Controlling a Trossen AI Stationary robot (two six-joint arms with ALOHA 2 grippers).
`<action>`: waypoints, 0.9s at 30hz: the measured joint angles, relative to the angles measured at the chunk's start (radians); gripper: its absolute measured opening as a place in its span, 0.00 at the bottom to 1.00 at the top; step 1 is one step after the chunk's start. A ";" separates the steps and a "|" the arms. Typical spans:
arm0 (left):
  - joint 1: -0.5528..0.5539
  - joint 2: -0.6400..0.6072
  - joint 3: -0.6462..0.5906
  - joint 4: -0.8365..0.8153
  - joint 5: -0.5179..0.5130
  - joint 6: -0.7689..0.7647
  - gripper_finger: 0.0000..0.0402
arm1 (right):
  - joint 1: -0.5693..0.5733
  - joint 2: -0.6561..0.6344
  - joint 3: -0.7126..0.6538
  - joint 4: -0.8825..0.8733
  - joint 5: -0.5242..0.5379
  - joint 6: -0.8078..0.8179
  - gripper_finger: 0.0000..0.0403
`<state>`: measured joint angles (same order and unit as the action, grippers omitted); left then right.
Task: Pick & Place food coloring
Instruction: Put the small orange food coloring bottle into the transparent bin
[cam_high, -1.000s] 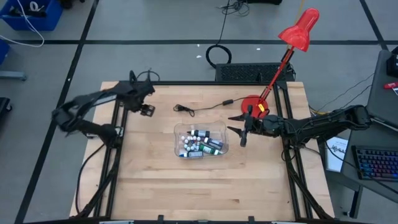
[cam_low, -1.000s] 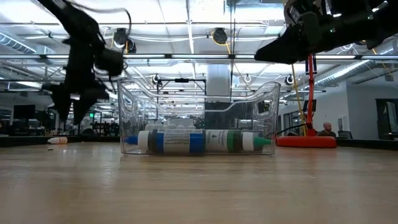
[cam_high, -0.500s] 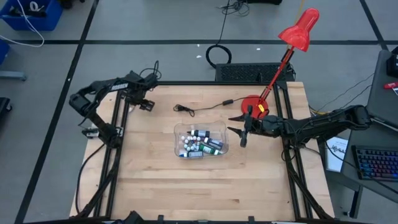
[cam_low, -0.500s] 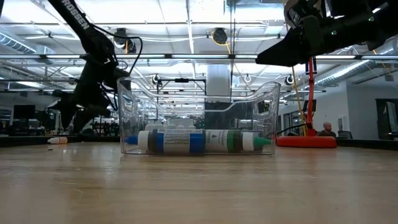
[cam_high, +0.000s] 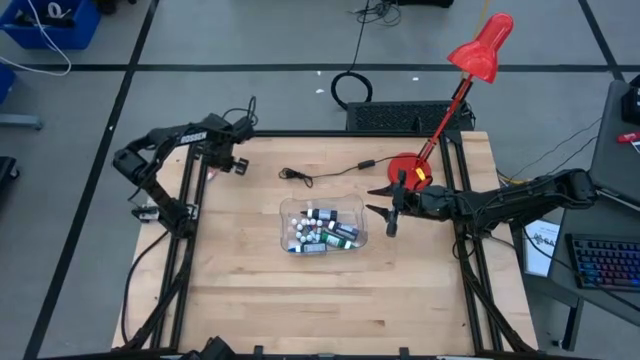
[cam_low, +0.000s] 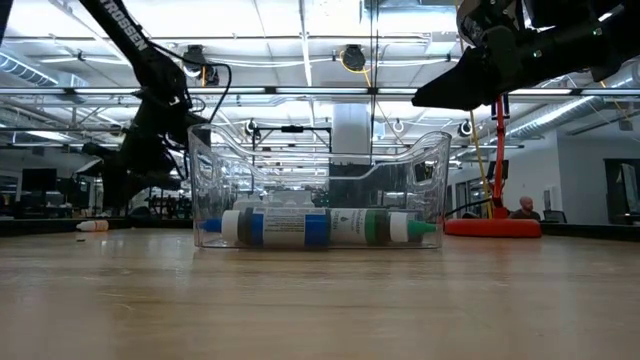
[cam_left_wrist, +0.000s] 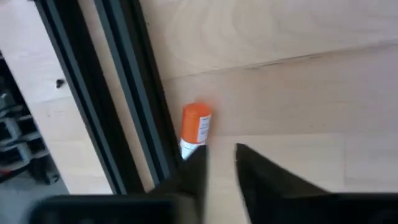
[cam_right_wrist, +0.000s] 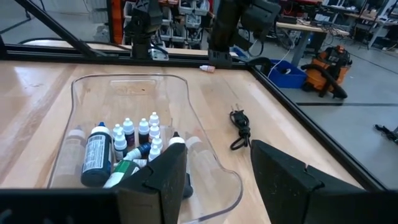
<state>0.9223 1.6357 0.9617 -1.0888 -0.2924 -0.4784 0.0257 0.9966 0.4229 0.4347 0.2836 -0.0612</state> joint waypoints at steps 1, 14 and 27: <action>-0.002 0.013 0.004 -0.007 -0.005 -0.010 0.15 | 0.000 0.000 0.000 0.000 0.000 0.004 0.42; -0.024 0.400 0.136 -0.283 -0.225 -0.280 0.01 | 0.039 0.000 0.000 -0.002 -0.006 0.026 0.42; -0.011 0.427 0.161 -0.289 -0.084 -0.177 0.01 | 0.080 0.000 -0.001 -0.003 -0.005 0.027 0.42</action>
<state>0.9112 2.0625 1.1232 -1.3778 -0.3762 -0.6551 0.1055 0.9962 0.4221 0.4321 0.2785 -0.0345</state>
